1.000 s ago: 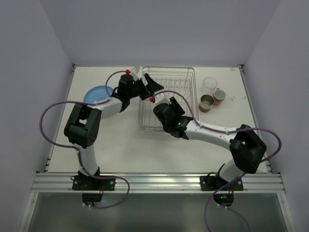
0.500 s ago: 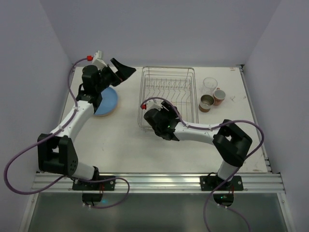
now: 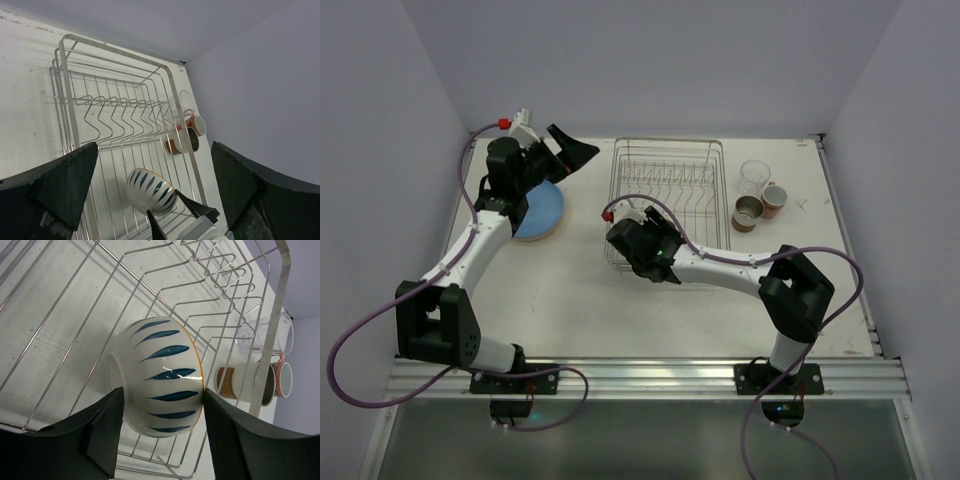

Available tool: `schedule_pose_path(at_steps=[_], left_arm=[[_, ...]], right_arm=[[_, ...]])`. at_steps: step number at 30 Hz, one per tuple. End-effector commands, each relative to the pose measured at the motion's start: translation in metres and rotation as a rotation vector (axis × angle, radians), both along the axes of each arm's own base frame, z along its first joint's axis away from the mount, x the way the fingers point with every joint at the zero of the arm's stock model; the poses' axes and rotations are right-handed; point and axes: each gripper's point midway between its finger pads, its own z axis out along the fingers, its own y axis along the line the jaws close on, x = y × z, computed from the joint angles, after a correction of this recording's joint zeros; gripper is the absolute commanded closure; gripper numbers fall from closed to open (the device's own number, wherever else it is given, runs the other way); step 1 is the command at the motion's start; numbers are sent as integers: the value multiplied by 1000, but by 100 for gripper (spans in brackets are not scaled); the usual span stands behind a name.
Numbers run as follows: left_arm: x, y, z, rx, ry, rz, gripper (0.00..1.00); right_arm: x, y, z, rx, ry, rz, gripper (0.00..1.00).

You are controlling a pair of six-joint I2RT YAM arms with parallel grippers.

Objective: Unload the mixed dishes from the dish rack

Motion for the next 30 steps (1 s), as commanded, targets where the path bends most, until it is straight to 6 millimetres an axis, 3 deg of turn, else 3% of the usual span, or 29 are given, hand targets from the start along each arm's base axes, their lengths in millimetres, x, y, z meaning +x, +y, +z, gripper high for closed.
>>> schedule_pose_path(at_steps=[1, 3, 5, 8, 11, 17, 21, 25, 30], left_arm=[[-9, 0, 10, 1, -29, -27, 0], [-9, 0, 11, -1, -31, -28, 0], [-10, -1, 10, 0, -32, -31, 0], [-10, -1, 11, -2, -34, -33, 0], [-11, -2, 11, -3, -36, -39, 0], [-11, -2, 12, -7, -37, -43, 0], [-12, -3, 12, -6, -39, -48, 0], [-12, -3, 11, -4, -39, -49, 0], [-12, -4, 11, -8, -40, -58, 0]], right_arm=[[-5, 13, -13, 30, 61, 18, 55], [-6, 16, -13, 34, 67, 25, 53], [-6, 20, -12, 39, 64, 30, 39], [-7, 23, -12, 37, 69, 37, 37], [-9, 29, -10, 57, 76, 49, 24], [-14, 39, -11, 75, 100, 77, 9], [-17, 45, -14, 88, 134, 104, 14], [-22, 48, -18, 92, 166, 126, 25], [-27, 52, -23, 107, 207, 156, 47]])
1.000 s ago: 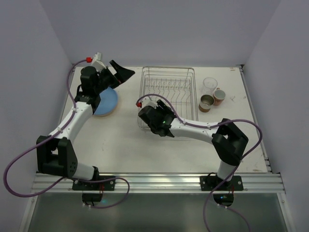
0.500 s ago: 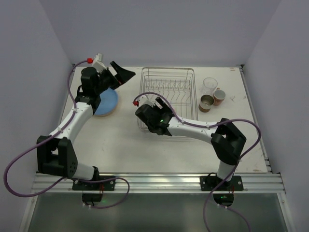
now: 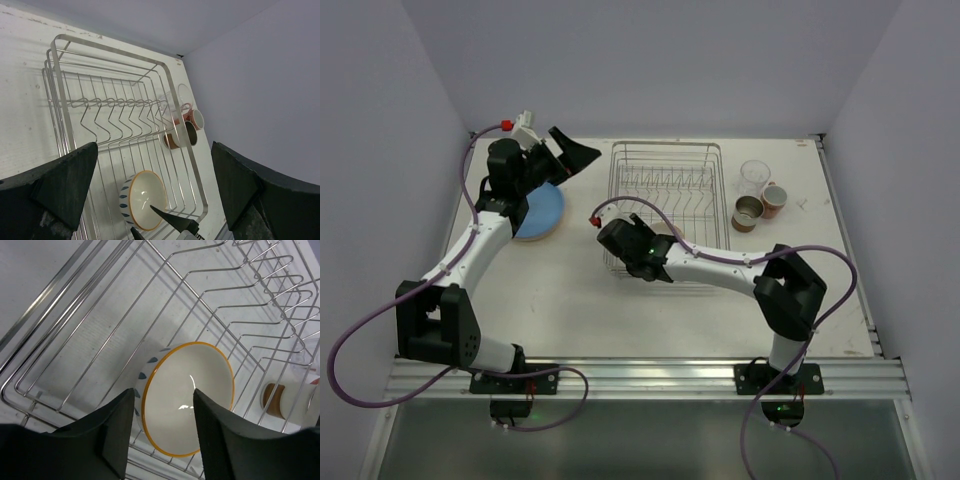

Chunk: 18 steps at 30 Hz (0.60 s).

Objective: Unload the mixed dishes from the dish rack

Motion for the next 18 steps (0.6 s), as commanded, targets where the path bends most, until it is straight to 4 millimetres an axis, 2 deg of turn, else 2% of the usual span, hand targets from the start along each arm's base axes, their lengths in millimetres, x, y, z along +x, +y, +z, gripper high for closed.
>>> schedule_pose_path(at_steps=[1, 2, 5, 10, 18], left_arm=[[-8, -1, 15, -7, -50, -29, 0], [-7, -1, 16, -6, -52, -29, 0], [-8, -1, 17, -5, -55, -32, 0], [-8, -1, 18, -4, -57, -32, 0], [-7, -2, 19, -10, -60, -41, 0]], right_arm=[[-11, 10, -11, -1, 66, 48, 50], [-12, 11, -13, 2, 77, 56, 56], [-15, 17, -17, 48, 109, 51, 59], [-11, 13, -23, 71, 140, 26, 57], [-8, 18, -18, 184, 199, 19, 55]])
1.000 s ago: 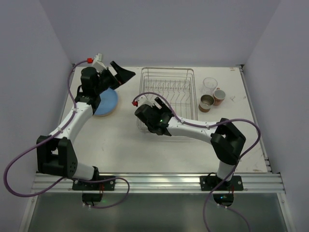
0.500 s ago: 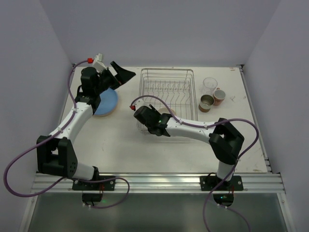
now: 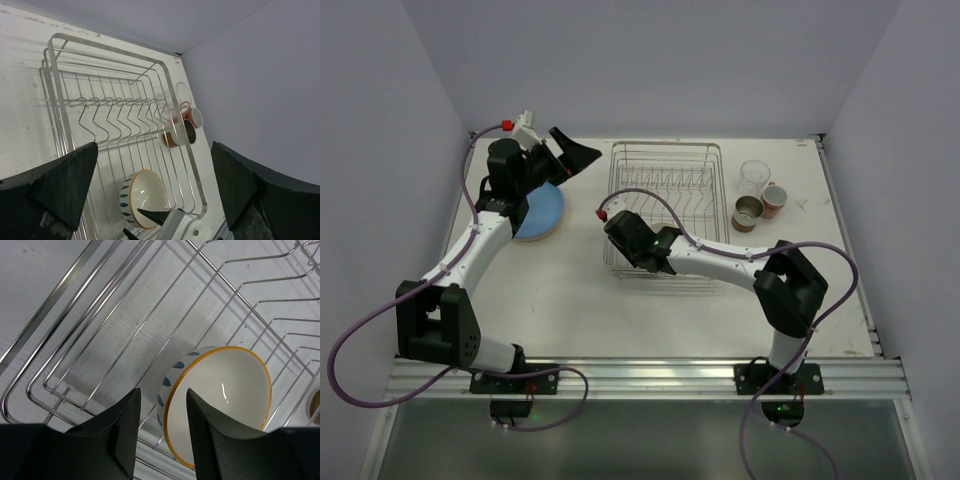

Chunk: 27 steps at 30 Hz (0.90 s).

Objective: Unload the mixed dishes from the dish rack

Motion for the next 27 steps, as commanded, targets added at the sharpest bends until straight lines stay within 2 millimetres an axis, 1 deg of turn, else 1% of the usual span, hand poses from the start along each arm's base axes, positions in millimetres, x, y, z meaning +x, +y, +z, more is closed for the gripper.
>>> schedule_pose_path(at_steps=[1, 4, 5, 10, 11, 13, 14, 16, 17, 18, 22, 25, 27], left_arm=[[-6, -1, 18, -7, -57, -29, 0], [-6, 0, 18, 2, -59, -27, 0], [-7, 0, 18, 5, -58, -26, 0], [-9, 3, 20, 14, -65, -15, 0], [-10, 4, 22, 16, -72, -9, 0], [-11, 7, 24, 22, -78, 2, 0], [-11, 8, 23, 27, -75, 6, 0], [-11, 11, 27, 35, -84, 19, 0], [-12, 13, 26, 38, -80, 23, 0], [-13, 14, 26, 40, -80, 27, 0], [-16, 19, 22, 60, -80, 47, 0], [-18, 22, 20, 76, -83, 59, 0], [-21, 23, 18, 89, -77, 62, 0]], right_arm=[[-4, 8, -1, 69, 65, 1, 56], [-2, 6, -4, 105, 99, -16, 56], [1, 2, -5, 117, 109, -30, 57], [2, -4, -8, 177, 149, -43, 68], [4, -7, -8, 184, 150, -51, 74], [4, -10, -8, 190, 155, -57, 78], [5, -11, -8, 191, 153, -60, 83], [6, -14, -9, 192, 154, -69, 89], [7, -15, -8, 193, 148, -75, 98], [7, -16, -8, 189, 147, -79, 100], [11, -19, 4, 198, 108, -92, 100], [19, -23, 22, 201, 55, -108, 100], [24, -24, 41, 216, 20, -111, 100]])
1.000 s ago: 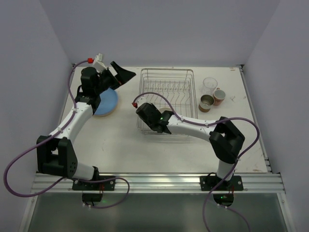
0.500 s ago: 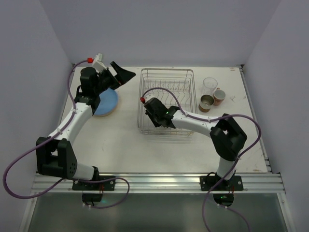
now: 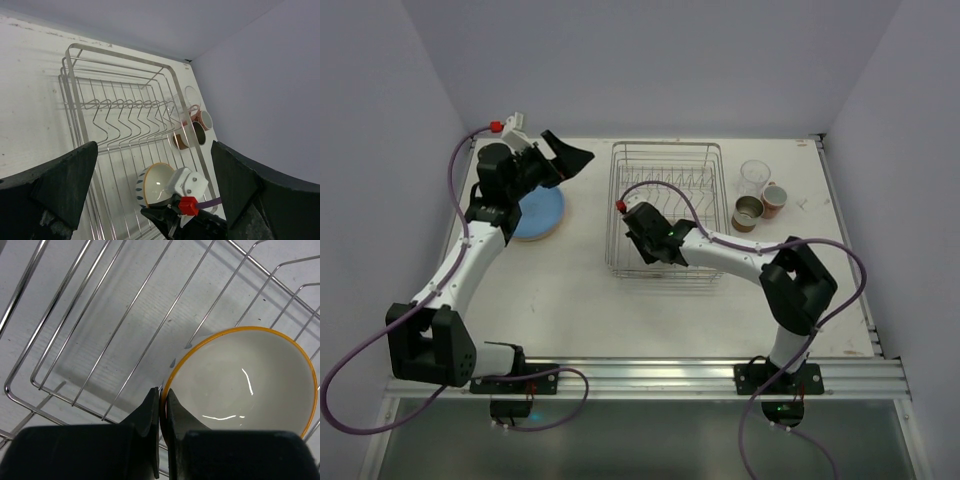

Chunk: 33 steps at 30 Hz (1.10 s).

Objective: Unload the mixed dishes from the dish rack

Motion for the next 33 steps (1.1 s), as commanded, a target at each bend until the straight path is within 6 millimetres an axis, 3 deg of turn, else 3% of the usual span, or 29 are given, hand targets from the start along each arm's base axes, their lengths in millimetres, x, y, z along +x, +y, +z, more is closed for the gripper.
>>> schedule_pose_path(at_steps=[1, 5, 9, 12, 15, 16, 20, 22, 23, 24, 26, 27, 33], left_arm=[[-5, 10, 0, 48, -16, 26, 0], [-9, 13, -4, 61, -11, 33, 0], [-13, 16, -9, 79, -8, 36, 0], [-17, 19, -14, 99, -8, 46, 0], [-22, 21, -18, 111, -7, 54, 0], [-24, 22, -24, 119, -1, 53, 0], [-31, 20, -27, 128, -24, 34, 0], [-37, 18, -35, 128, -39, 11, 0], [-41, 18, -33, 129, -51, 11, 0], [-44, 19, -44, 136, -36, 12, 0], [-48, 20, -45, 144, -57, 14, 0], [-51, 22, -55, 156, -45, 19, 0], [-66, 27, -83, 191, -31, 28, 0]], right_arm=[[22, -2, 70, 83, -157, -47, 100], [29, -5, 104, 135, -194, -48, 100], [31, -11, 154, 181, -264, -61, 100], [33, -27, 183, 171, -325, -108, 100], [33, -60, 200, 122, -351, -222, 100], [30, -78, 201, 100, -333, -257, 100], [16, -118, 206, 183, -271, -378, 100], [11, -143, 197, 189, -250, -448, 100], [4, -155, 206, 236, -268, -490, 100], [3, -172, 195, 228, -251, -538, 100], [-2, -194, 191, 257, -257, -617, 100], [-1, -208, 190, 272, -256, -662, 100], [-2, -247, 173, 301, -263, -788, 100]])
